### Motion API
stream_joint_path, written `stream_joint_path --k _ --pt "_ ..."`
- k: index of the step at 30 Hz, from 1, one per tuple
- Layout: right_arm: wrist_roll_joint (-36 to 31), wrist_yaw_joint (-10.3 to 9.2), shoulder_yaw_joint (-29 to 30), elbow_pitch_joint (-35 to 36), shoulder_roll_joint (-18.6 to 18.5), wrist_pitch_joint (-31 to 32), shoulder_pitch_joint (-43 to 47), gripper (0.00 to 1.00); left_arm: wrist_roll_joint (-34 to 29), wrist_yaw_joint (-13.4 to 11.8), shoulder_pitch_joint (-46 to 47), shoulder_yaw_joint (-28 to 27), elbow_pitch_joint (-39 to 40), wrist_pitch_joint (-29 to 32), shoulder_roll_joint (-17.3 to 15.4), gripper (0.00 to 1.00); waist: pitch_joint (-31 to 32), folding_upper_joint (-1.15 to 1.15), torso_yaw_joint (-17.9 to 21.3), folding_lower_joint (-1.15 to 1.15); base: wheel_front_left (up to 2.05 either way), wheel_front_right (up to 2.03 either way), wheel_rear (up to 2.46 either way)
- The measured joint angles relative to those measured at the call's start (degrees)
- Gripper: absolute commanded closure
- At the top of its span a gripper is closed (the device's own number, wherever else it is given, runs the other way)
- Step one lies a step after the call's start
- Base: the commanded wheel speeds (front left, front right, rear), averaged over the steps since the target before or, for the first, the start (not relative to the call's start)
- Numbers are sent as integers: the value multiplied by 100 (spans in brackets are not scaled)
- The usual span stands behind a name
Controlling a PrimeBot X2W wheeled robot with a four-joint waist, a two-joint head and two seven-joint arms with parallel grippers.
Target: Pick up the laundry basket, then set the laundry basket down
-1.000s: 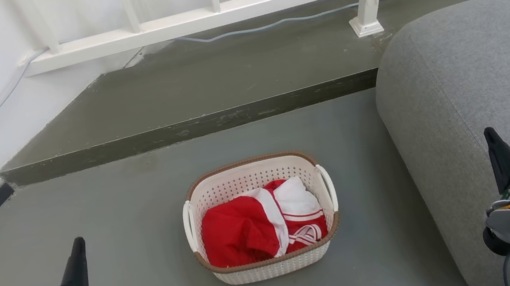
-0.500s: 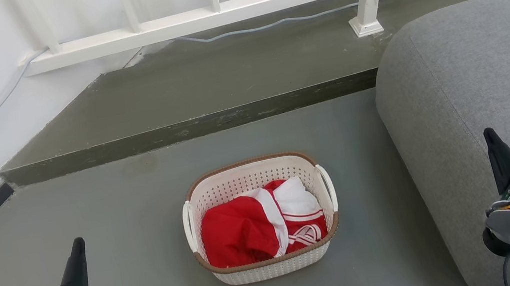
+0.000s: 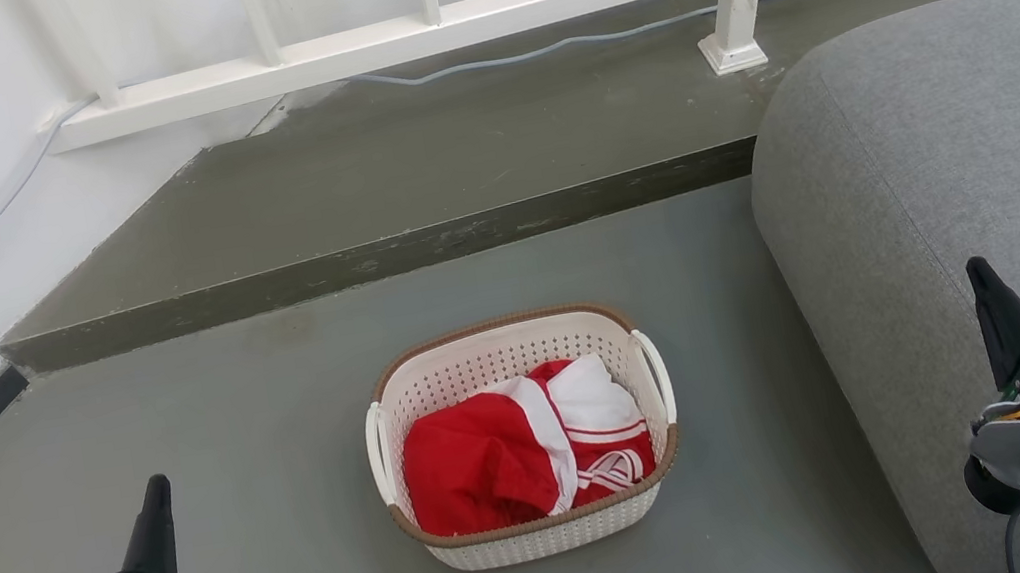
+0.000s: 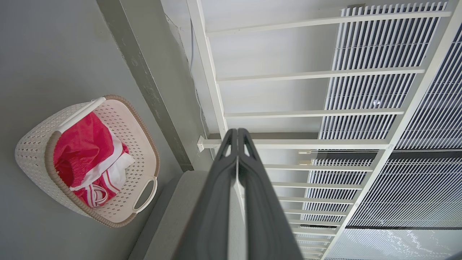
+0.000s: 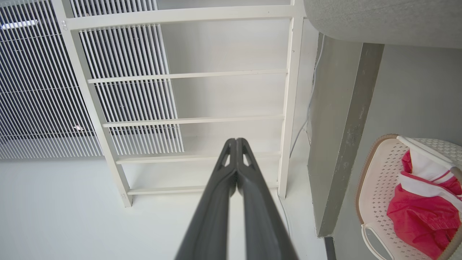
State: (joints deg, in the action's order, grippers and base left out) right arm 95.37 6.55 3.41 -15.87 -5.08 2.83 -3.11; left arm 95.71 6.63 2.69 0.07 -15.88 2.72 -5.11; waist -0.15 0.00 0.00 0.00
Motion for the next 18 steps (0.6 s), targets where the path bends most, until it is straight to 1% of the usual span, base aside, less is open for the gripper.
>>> stream_joint_path --k 13,18 --pt "0 0 8 -13 3 0 -1 100 0 1 3 -4 -4 1 2 100 0 0 0 0 0 0 0" --pt "0 0 11 -16 4 0 -1 100 0 41 5 -7 -7 1 3 100 0 0 0 0 0 0 0"
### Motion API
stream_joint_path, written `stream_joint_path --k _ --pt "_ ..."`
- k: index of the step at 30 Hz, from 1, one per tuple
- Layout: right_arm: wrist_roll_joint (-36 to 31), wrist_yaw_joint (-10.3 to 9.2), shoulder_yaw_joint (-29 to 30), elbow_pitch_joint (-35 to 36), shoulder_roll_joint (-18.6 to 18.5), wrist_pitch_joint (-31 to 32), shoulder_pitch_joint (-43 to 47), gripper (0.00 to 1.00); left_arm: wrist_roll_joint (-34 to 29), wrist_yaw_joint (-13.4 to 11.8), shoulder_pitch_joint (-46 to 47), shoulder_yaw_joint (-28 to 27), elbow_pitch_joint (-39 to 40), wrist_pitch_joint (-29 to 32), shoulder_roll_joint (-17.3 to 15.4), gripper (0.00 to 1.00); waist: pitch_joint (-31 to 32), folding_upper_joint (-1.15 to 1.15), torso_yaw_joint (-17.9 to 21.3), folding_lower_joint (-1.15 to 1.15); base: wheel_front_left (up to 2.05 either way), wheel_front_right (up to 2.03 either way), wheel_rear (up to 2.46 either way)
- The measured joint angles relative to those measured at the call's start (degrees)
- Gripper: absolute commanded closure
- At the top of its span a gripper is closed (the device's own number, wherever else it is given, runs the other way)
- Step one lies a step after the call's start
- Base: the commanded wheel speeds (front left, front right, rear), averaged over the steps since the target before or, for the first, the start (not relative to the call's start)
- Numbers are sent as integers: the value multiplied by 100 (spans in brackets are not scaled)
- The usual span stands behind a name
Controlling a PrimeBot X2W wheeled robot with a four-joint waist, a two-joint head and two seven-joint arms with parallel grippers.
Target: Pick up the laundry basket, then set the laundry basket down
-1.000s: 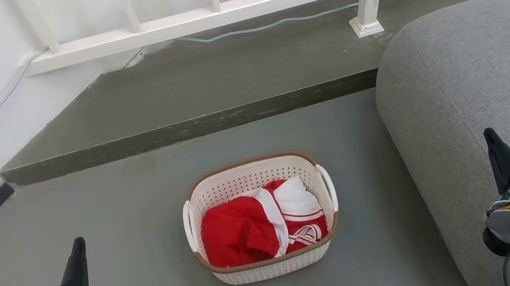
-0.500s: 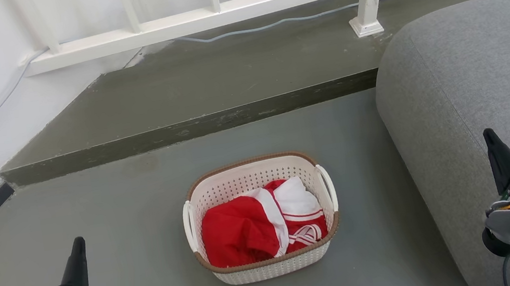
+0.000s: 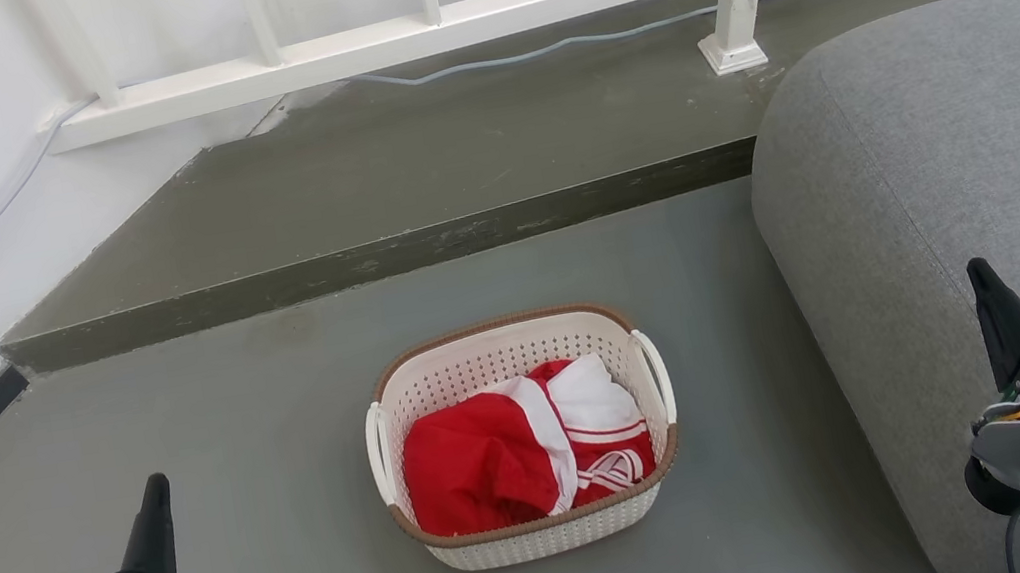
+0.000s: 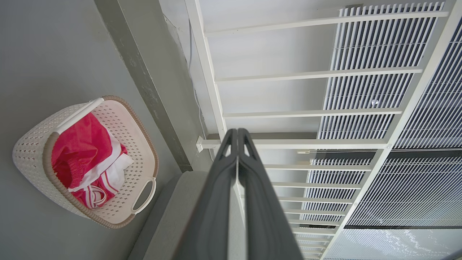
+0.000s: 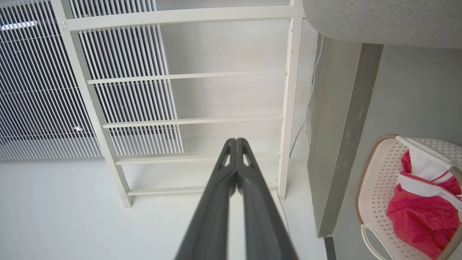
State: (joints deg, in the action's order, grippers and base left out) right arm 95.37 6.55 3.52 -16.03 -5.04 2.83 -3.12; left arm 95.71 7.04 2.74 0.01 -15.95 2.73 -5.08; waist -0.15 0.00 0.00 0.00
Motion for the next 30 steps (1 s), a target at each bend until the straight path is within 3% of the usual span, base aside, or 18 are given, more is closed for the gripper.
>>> stream_joint_path --k 30 --pt "-1 0 13 -5 4 1 -2 100 0 0 37 -15 -4 24 12 100 0 0 0 0 0 0 0"
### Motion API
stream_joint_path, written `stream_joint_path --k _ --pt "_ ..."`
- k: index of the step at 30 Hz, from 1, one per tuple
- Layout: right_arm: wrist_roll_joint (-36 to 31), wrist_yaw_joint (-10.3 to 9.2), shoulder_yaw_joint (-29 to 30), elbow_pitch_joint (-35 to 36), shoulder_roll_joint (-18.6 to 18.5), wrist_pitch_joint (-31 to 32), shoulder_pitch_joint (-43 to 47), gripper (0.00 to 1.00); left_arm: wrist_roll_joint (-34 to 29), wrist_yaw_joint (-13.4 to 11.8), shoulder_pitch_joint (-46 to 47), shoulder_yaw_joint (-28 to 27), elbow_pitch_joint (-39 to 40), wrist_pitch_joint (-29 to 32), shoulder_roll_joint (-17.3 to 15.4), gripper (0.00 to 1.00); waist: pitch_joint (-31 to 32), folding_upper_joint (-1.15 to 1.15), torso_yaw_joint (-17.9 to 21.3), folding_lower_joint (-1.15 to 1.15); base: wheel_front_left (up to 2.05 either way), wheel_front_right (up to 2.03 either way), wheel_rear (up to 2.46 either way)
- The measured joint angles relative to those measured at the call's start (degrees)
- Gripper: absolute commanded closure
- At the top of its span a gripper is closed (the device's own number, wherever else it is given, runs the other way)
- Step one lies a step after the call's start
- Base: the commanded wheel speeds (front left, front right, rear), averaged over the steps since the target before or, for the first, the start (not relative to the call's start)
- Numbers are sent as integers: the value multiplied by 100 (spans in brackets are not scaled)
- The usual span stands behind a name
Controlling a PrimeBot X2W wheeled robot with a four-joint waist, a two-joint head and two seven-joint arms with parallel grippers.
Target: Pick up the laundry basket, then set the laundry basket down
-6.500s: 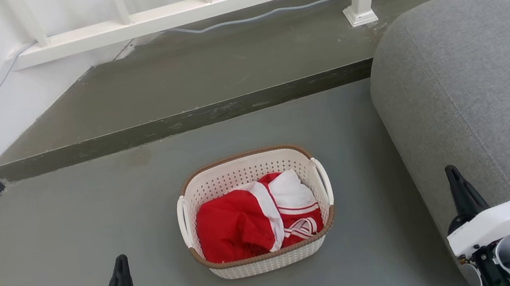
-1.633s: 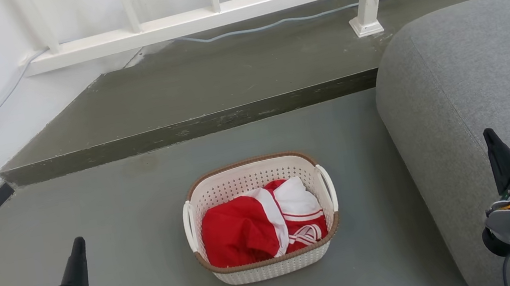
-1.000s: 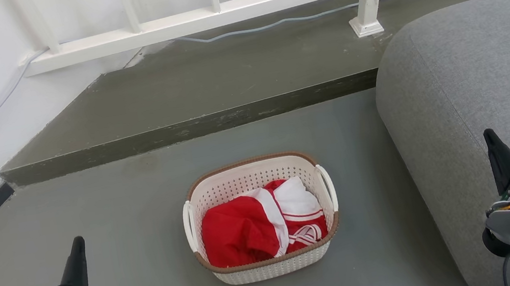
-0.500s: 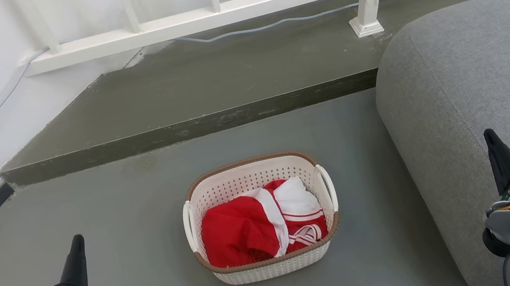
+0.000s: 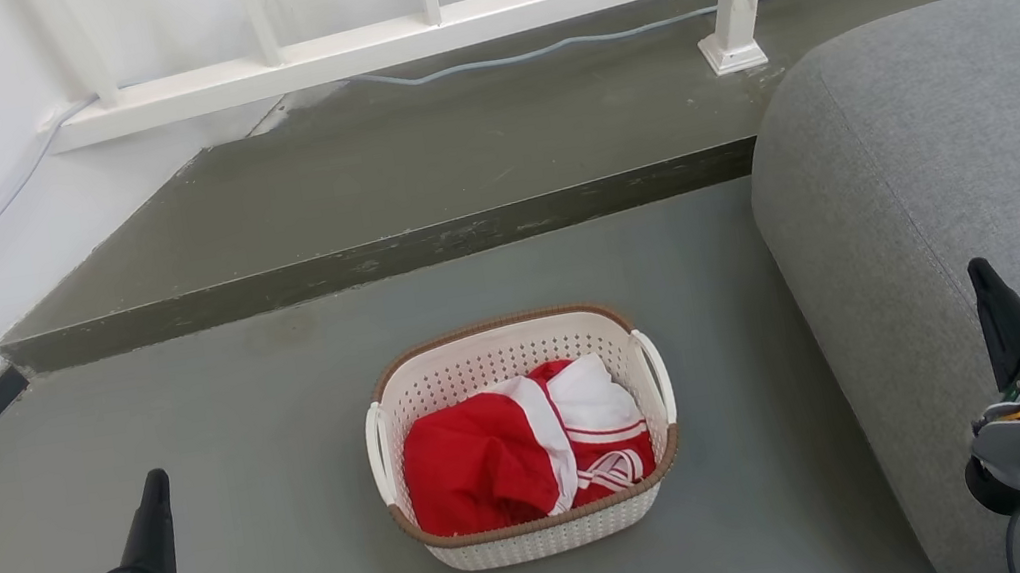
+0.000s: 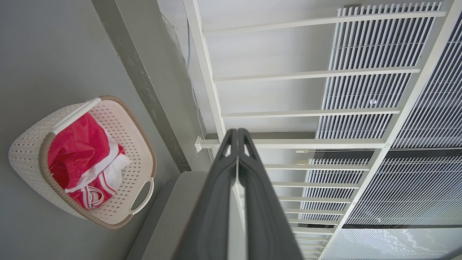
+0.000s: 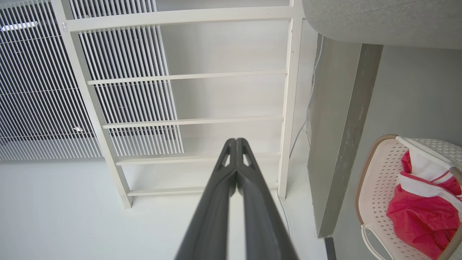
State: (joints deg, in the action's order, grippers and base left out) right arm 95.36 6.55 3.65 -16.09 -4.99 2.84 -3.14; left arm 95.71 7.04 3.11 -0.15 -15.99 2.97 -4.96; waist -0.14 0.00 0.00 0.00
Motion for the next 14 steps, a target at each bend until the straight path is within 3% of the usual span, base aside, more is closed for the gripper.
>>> stream_joint_path --k 14 --pt "-1 0 5 1 3 7 0 100 0 0 4 -9 2 0 3 100 -1 0 0 0 0 0 0"
